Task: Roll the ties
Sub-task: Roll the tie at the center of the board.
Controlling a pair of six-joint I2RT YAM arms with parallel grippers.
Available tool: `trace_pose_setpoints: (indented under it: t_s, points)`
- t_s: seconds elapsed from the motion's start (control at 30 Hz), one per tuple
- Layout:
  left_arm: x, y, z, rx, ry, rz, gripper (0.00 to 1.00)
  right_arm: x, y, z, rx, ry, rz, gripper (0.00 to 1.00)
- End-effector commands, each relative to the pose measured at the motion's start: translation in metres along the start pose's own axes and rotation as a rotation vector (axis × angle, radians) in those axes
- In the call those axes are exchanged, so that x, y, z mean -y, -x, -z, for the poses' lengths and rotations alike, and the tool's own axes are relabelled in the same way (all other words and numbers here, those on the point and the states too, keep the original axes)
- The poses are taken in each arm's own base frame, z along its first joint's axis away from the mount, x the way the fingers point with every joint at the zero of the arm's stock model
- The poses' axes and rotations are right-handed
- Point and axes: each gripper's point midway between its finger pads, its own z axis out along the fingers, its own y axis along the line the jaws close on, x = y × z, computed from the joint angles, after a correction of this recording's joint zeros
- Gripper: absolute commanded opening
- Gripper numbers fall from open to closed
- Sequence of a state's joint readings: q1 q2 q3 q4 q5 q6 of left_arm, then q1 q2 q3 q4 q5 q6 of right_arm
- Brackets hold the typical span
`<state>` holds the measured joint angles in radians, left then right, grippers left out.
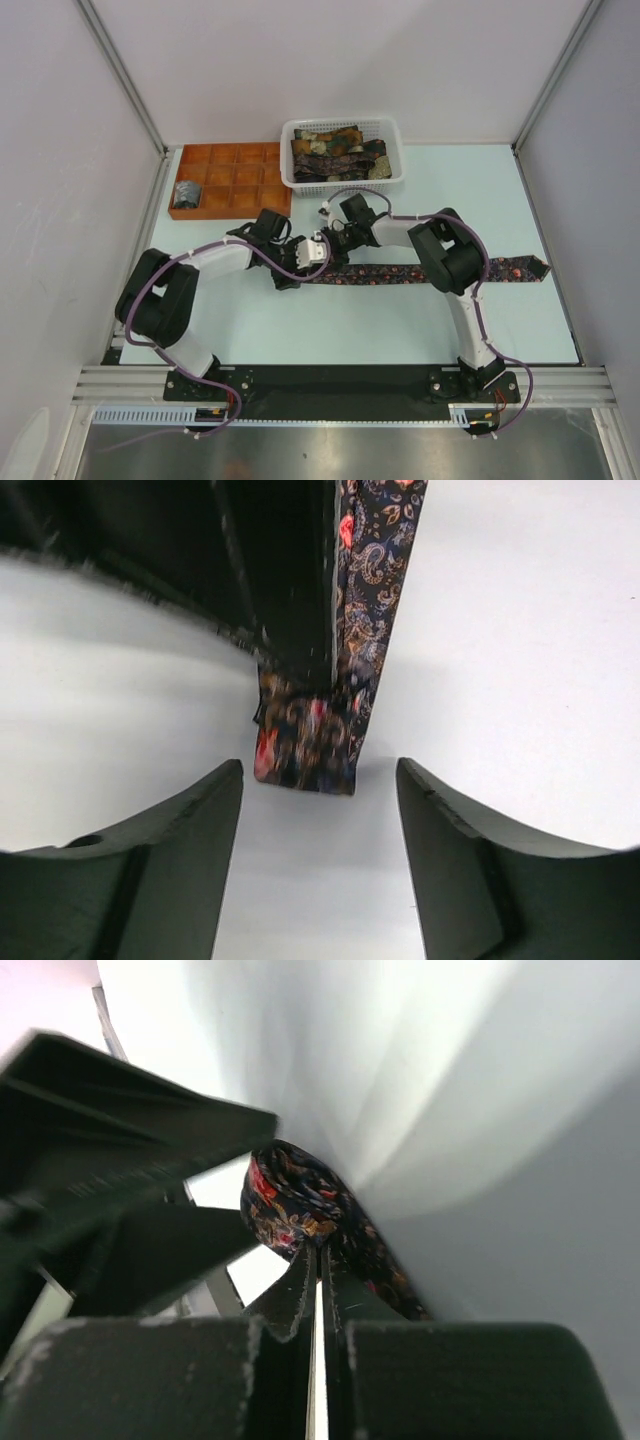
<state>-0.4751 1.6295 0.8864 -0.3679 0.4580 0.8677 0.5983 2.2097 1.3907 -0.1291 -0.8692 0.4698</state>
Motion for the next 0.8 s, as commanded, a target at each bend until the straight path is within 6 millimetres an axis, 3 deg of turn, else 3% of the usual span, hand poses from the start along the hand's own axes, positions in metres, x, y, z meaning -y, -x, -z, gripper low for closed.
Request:
trace_pose_setpoints:
  t_s: [0.0, 0.3, 0.5, 0.6, 0.63, 0.77]
  points:
    - [0.004, 0.022, 0.011, 0.113, -0.026, -0.041, 0.70, 0.022, -0.009, 0.006, -0.011, -0.006, -0.059, 0.00]
    - [-0.004, 0.028, -0.002, 0.097, -0.026, -0.038, 0.74, 0.024, -0.012, 0.006, -0.016, 0.047, -0.103, 0.00]
    - [-0.001, 0.022, -0.012, 0.039, -0.026, -0.051, 0.69, 0.015, -0.011, 0.001, -0.022, 0.083, -0.098, 0.00]
    - [-0.001, 0.016, -0.012, 0.012, -0.026, -0.071, 0.58, 0.007, -0.012, -0.003, -0.030, 0.093, -0.085, 0.00]
    - [-0.001, 0.014, -0.012, 0.003, -0.026, -0.087, 0.49, 0.003, -0.008, -0.005, -0.018, 0.108, -0.066, 0.00]
    - [-0.001, 0.008, -0.011, -0.020, -0.029, -0.102, 0.29, -0.016, -0.004, 0.001, -0.018, 0.136, -0.026, 0.00]
